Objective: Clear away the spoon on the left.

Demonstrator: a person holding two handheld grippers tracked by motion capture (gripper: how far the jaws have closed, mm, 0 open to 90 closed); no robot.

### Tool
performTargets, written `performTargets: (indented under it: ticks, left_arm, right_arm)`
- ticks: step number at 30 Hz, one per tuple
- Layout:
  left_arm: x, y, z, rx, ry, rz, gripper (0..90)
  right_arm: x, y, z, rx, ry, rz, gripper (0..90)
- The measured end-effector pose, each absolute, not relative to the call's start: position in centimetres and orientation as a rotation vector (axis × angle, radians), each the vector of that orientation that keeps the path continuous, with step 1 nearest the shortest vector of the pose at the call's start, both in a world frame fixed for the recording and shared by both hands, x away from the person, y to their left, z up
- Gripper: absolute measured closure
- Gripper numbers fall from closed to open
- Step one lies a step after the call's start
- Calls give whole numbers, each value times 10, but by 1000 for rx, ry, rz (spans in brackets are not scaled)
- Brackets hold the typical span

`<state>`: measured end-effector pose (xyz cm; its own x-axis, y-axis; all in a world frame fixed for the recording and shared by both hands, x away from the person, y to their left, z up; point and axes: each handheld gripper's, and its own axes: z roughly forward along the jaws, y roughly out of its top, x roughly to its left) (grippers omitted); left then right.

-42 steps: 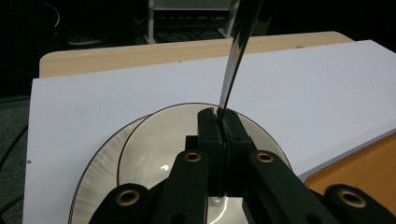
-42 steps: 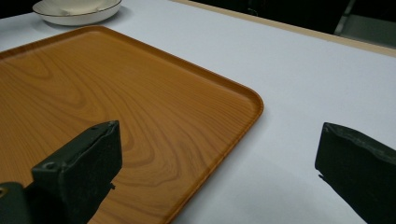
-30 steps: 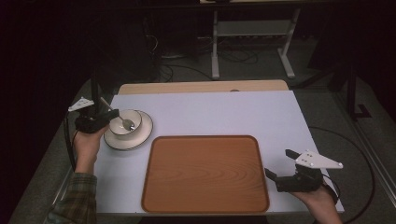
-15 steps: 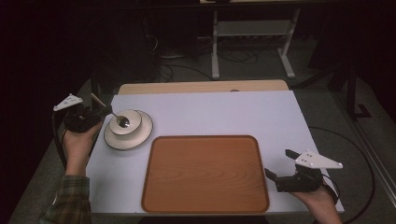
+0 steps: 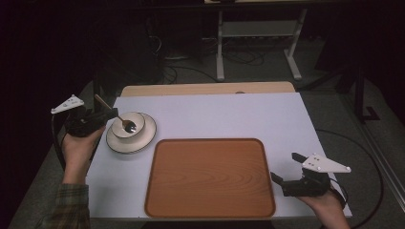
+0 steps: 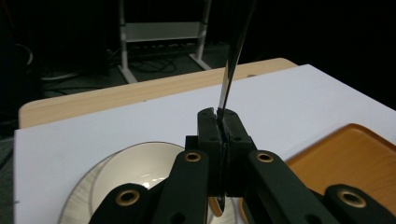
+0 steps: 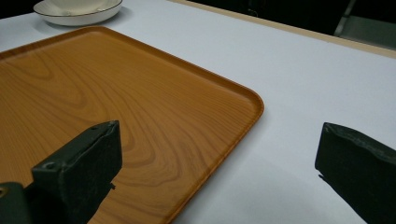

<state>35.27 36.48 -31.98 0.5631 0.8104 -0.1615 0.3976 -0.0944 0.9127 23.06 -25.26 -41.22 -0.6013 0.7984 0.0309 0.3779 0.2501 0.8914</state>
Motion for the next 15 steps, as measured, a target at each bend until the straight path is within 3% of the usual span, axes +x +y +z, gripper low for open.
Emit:
performTargets:
  ticks: [15]
  left_arm:
    - [333,338,-319,1782,937,422,884]
  right_arm:
    - [230,-253,-412,1070,2092,1315,0]
